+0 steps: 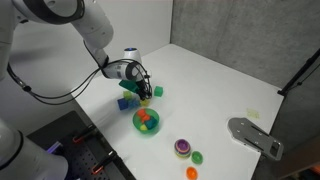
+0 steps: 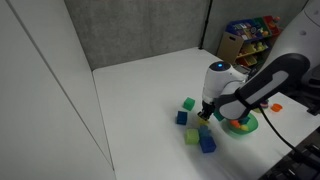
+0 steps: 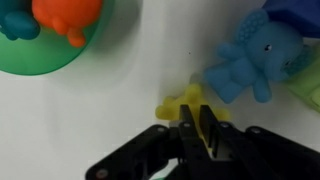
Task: Put the round yellow toy in the bowl
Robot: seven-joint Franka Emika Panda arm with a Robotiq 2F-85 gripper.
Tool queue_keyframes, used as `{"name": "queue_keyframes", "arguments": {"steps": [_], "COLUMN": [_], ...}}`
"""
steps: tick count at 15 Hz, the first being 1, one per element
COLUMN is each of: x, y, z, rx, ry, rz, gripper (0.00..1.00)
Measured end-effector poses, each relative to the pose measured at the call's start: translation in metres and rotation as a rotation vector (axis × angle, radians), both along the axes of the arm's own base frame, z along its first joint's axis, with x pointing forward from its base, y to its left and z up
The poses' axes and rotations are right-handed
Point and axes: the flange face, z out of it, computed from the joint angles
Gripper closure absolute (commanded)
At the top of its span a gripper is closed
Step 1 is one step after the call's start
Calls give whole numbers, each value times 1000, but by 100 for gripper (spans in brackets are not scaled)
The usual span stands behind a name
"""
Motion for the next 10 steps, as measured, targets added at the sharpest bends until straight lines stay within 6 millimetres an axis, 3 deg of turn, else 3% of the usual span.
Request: {"name": "queue_keyframes", "arguments": {"steps": [10], "x": [3], "y": [-5], "z": [12], "rx": [-3], "ry": [-16], "rz": [-7], "gripper": [95]}}
